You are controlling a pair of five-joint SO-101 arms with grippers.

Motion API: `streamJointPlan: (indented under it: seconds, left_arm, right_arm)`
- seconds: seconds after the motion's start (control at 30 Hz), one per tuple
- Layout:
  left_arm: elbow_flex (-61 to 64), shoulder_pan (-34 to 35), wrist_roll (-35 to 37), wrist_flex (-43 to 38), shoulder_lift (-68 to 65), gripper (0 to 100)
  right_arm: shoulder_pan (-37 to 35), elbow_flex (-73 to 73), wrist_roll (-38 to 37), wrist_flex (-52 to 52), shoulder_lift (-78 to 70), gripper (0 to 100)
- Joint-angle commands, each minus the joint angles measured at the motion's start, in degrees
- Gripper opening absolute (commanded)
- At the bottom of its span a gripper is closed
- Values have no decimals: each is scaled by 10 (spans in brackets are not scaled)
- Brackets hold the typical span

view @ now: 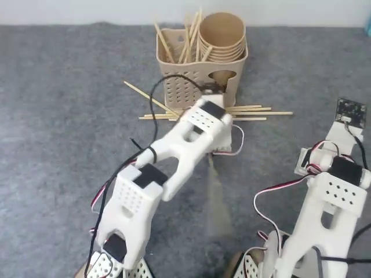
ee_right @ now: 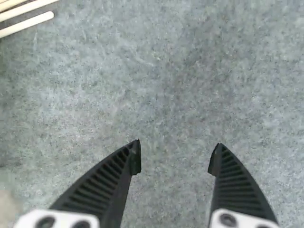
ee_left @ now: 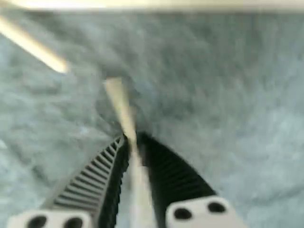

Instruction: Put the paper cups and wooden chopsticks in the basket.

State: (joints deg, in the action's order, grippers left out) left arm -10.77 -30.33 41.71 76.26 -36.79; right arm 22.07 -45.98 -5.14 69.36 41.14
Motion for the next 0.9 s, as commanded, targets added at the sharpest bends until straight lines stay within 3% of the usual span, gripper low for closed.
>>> streamJointPlan:
  seconds: [0.0, 0.27, 0.6, 0.77, 0.87]
  left_arm:
    - [-10, -47, -15, 47, 44, 12]
    - [-9, -64, -23, 85, 115, 12]
    - [-14, -98, -215, 107, 315, 12]
    - [-15, -69, -308, 41, 476, 12]
    - [-15, -18, -343, -34, 556, 12]
  right_arm:
    - [4, 5, -7, -11, 7, 240]
    - [4, 6, -7, -28, 8, 240]
    - [0, -1, -1, -22, 2, 240]
    - [-9, -35, 0, -39, 6, 240]
    - [-13, -57, 0, -53, 7, 240]
